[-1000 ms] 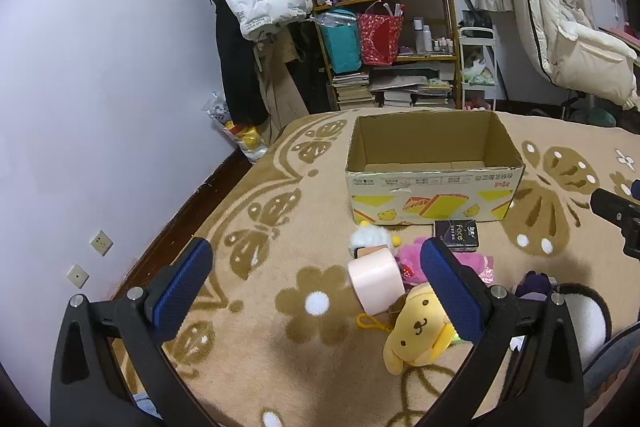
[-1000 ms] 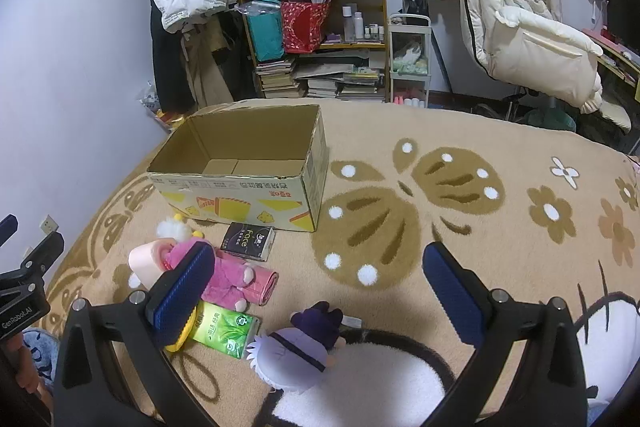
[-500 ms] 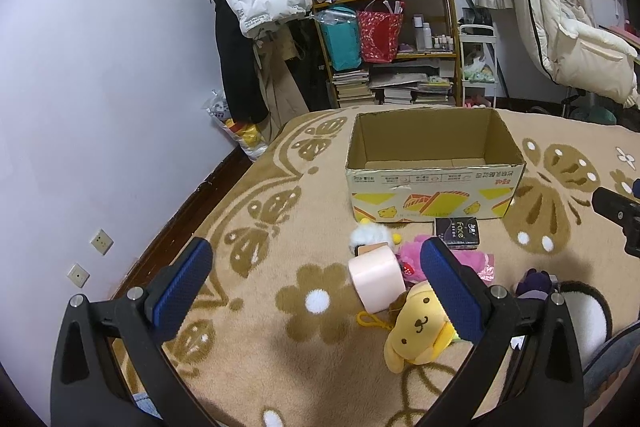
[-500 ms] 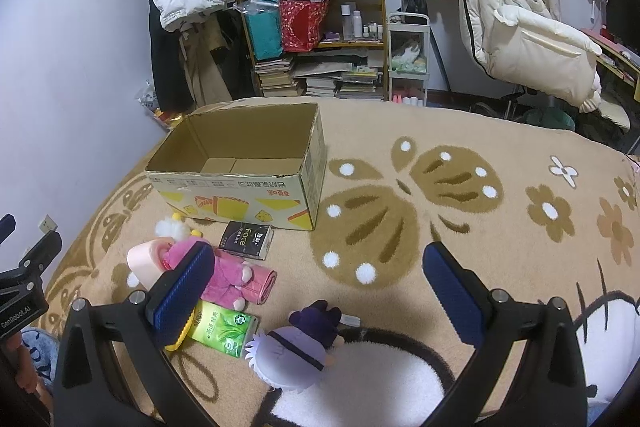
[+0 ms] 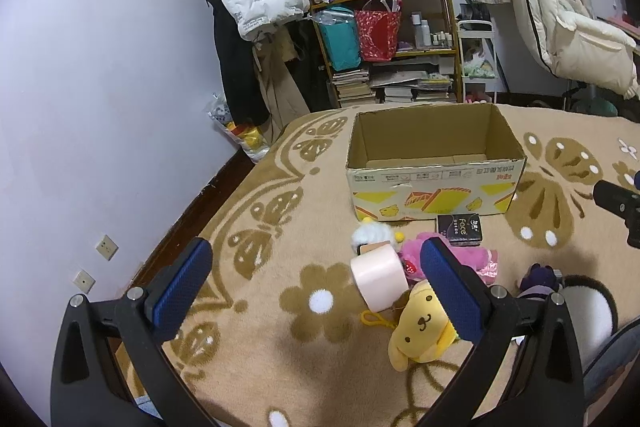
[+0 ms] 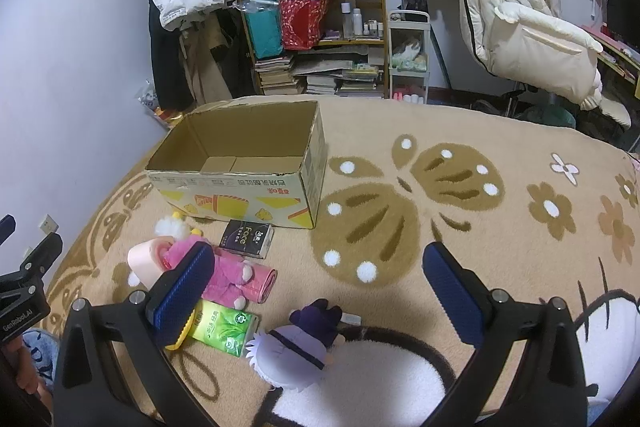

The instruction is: Organize soft objects

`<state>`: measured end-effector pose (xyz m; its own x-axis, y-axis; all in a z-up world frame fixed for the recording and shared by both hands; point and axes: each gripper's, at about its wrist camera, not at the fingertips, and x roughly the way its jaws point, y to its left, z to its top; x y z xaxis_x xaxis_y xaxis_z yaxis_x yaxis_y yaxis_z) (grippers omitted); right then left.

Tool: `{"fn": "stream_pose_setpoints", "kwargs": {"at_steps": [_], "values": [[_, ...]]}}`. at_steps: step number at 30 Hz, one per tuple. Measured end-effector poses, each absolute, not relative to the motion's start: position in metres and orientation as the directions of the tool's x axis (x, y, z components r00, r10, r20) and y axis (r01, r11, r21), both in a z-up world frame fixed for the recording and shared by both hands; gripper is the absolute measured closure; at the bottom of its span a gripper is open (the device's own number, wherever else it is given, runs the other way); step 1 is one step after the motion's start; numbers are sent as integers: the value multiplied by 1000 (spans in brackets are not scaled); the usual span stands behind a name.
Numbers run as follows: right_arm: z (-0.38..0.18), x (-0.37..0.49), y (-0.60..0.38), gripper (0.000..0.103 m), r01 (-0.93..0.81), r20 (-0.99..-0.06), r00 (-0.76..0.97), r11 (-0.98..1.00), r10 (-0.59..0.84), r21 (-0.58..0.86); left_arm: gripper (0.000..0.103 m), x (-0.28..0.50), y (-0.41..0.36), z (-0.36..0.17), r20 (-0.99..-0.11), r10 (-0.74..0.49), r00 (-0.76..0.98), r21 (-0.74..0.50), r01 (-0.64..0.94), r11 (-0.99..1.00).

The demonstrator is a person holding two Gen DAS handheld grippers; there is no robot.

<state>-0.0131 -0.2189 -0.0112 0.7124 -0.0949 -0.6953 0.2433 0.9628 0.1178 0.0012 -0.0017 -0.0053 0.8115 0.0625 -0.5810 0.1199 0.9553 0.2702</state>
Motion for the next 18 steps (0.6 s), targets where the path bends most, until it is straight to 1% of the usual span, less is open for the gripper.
{"fn": "stream_pose_setpoints", "kwargs": {"at_steps": [18], "values": [[-13,-13,-220,0,240,-700,707,965,-95,111,0,4,-3,-4,-598,48,800,270,145,952]]}}
